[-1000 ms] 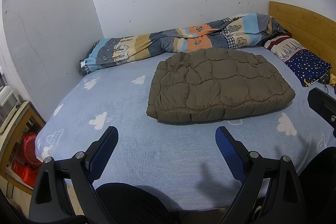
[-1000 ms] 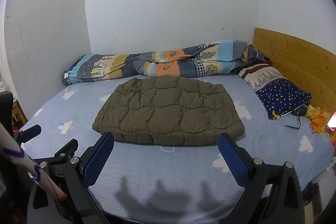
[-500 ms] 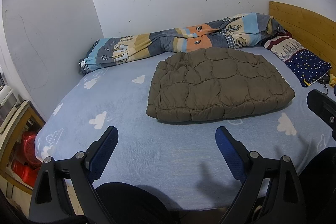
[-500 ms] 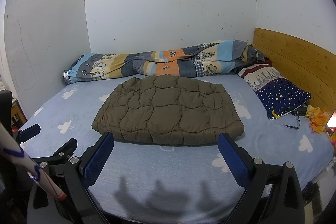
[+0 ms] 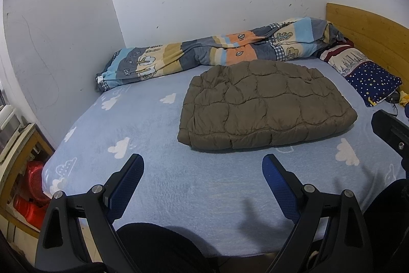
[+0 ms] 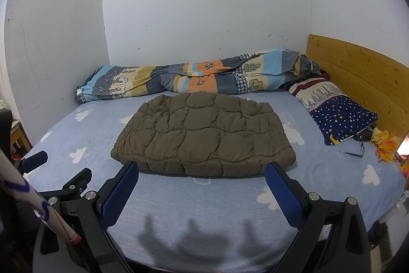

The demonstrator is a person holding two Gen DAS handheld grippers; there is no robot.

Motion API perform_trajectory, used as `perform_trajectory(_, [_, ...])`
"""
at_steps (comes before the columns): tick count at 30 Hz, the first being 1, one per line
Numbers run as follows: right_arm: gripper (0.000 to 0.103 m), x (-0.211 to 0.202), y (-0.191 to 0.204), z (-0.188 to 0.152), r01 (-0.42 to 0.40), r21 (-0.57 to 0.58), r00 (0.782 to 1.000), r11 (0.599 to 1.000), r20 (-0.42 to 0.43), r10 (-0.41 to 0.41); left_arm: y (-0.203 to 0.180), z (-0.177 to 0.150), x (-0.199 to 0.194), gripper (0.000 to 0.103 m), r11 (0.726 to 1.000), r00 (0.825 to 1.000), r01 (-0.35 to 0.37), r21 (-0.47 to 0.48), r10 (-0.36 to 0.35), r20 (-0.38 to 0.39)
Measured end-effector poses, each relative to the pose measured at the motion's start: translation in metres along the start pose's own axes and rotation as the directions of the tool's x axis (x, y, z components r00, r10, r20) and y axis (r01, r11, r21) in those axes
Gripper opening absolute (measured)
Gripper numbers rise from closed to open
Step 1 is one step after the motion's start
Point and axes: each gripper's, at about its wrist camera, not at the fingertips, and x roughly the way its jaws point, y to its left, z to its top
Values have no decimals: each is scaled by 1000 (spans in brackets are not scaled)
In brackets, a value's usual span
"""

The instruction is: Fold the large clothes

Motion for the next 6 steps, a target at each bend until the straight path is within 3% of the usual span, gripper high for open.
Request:
perform_trajectory(3, [101, 0, 0, 1, 0, 1, 1000, 1000, 0, 0, 2, 0, -2, 93, 999, 999, 32, -20, -32, -3])
perform_trajectory(6, [101, -1, 1, 1, 5, 2, 1000, 1000, 2, -5, 6, 2, -5, 93, 999, 1000, 17, -31, -17, 14])
